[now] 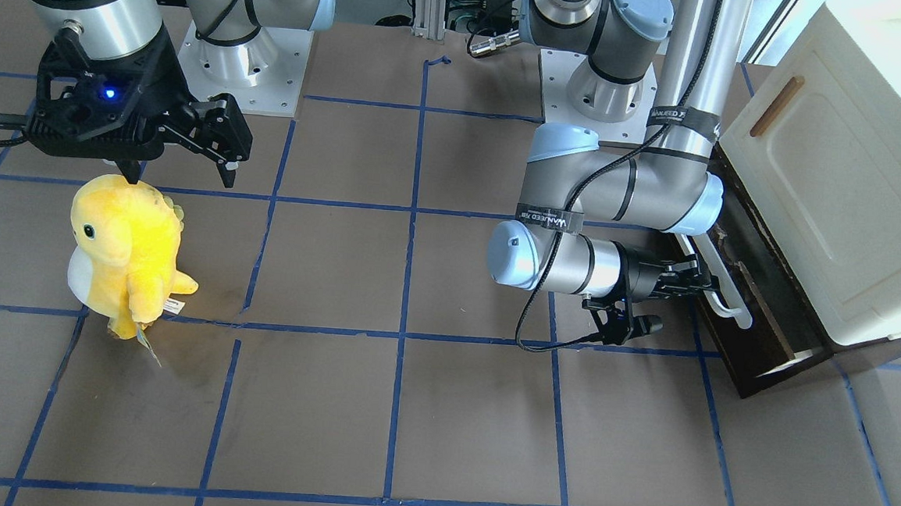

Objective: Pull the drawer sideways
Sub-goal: 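Pull the drawer handle with the left gripper away from the bin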

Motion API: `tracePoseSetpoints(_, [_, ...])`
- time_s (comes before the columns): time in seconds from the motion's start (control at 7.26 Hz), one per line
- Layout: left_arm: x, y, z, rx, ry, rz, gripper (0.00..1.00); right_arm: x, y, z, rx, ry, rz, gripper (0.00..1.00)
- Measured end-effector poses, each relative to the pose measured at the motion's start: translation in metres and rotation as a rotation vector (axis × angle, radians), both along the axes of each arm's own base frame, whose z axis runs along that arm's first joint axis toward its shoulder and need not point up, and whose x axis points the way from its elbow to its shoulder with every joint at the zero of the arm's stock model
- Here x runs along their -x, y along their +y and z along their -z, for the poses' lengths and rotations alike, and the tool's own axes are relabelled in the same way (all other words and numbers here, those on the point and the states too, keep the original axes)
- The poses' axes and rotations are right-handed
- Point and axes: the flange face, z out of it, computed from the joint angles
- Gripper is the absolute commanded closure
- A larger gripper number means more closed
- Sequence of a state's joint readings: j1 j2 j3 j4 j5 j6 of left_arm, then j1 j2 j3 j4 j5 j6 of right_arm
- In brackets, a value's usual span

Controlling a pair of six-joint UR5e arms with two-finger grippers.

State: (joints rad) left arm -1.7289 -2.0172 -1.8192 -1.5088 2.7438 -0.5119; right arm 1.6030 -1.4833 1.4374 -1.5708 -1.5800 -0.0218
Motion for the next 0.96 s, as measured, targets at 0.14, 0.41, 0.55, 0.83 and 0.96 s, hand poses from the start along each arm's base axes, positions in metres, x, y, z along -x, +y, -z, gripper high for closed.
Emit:
tracePoseSetpoints(0.14, [0.003,0.0,0.0,0.002,0.005,0.002,0.73,0.0,0.0,0.0,0.0,0.0,0.0,0.0])
tracePoseSetpoints(0.41, [0.007,-0.001,-0.002,0.009,0.019,-0.001,0.73,0.0,0.0,0.0,0.0,0.0,0.0,0.0])
tracePoseSetpoints(0.55, [0.01,-0.001,-0.003,0.01,0.028,-0.002,0.73,0.0,0.0,0.0,0.0,0.0,0.0,0.0])
tracePoseSetpoints(0.83, [0.015,0.0,-0.003,0.012,0.034,0.002,0.73,0.0,0.0,0.0,0.0,0.0,0.0,0.0])
tracePoseSetpoints(0.96, [0.02,0.0,-0.004,0.015,0.038,0.008,0.73,0.0,0.0,0.0,0.0,0.0,0.0,0.0])
